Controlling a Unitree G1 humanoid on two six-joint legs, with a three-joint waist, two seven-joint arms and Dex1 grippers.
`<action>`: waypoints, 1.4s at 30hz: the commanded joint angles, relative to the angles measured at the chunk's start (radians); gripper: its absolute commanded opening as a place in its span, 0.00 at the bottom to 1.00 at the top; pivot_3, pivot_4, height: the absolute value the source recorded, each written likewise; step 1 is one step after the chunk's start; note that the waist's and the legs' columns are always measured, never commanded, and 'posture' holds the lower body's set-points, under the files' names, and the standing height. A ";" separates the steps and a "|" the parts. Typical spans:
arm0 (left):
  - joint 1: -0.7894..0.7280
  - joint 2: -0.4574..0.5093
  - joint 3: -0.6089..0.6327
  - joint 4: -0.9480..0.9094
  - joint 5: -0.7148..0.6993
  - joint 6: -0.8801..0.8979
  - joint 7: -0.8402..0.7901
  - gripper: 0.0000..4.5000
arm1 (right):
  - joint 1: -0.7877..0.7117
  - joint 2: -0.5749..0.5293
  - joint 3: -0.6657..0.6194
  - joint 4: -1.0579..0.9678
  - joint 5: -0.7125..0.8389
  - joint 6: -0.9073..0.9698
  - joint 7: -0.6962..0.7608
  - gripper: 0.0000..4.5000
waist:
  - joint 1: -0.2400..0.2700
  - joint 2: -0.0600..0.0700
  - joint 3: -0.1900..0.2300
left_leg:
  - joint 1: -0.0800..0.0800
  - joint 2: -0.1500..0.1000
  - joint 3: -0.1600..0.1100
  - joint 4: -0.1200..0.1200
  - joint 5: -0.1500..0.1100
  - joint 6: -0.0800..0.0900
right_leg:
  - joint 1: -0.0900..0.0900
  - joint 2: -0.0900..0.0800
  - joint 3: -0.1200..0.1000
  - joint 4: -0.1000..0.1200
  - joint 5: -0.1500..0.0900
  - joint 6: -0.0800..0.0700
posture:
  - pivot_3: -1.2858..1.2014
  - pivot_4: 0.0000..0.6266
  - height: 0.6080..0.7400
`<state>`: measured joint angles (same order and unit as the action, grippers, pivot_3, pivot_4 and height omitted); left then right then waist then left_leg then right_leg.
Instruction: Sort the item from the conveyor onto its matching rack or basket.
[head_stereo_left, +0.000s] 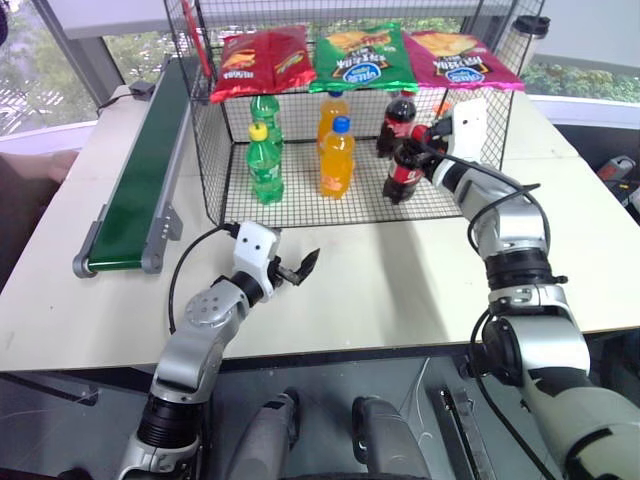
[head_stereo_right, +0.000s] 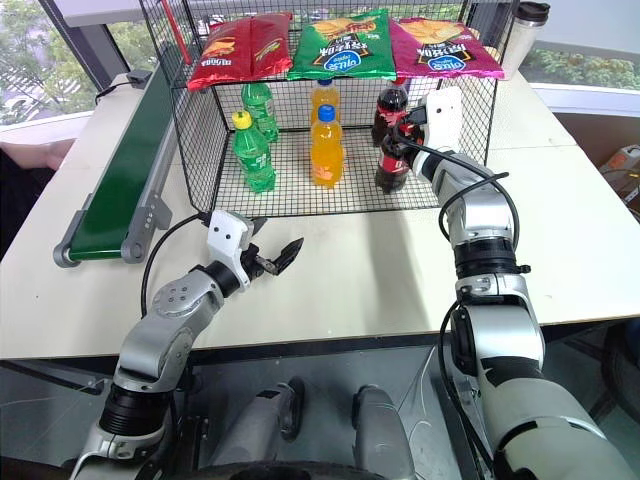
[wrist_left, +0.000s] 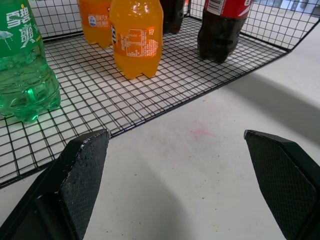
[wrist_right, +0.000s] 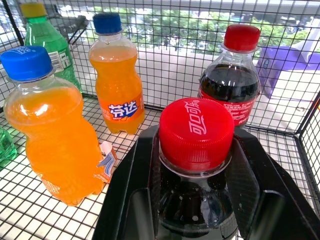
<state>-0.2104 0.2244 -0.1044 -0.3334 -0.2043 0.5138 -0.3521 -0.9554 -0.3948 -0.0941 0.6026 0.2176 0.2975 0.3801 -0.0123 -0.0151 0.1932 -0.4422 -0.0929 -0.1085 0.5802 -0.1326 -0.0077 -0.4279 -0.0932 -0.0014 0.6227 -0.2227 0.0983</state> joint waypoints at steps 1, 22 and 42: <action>-0.008 -0.001 -0.003 -0.022 0.008 -0.024 0.003 1.00 | -0.054 -0.003 -0.024 -0.009 -0.001 -0.033 0.007 0.50 | 0.000 0.000 0.000 | 0.000 0.000 0.000 0.000 0.000 0.000 | 0.000 0.000 0.000 0.000 0.000 0.000 | 0.52 0.24 0.98; -0.009 0.020 0.000 -0.014 0.007 -0.023 -0.017 1.00 | 0.120 -0.134 0.015 -0.307 -0.005 0.130 0.166 0.98 | 0.001 0.000 0.000 | 0.001 0.000 0.000 0.001 0.000 -0.001 | 0.000 0.000 0.000 0.003 -0.001 -0.001 | 0.52 0.24 0.98; 0.008 0.085 0.011 -0.016 0.001 -0.035 -0.072 1.00 | 0.531 -0.146 0.140 -0.865 0.234 0.474 0.399 0.98 | 0.003 0.001 0.000 | 0.001 0.000 -0.001 0.004 -0.002 -0.003 | 0.001 -0.003 0.000 0.003 -0.002 -0.003 | 0.52 0.24 0.98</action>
<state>-0.2011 0.3038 -0.1034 -0.3209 -0.2050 0.4940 -0.4178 -0.4261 -0.5484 0.0533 -0.2365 0.4388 0.7795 0.7861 -0.0098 -0.0144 0.1927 -0.4418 -0.0925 -0.1095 0.5846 -0.1343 -0.0112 -0.4268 -0.0959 -0.0016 0.6261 -0.2251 0.0953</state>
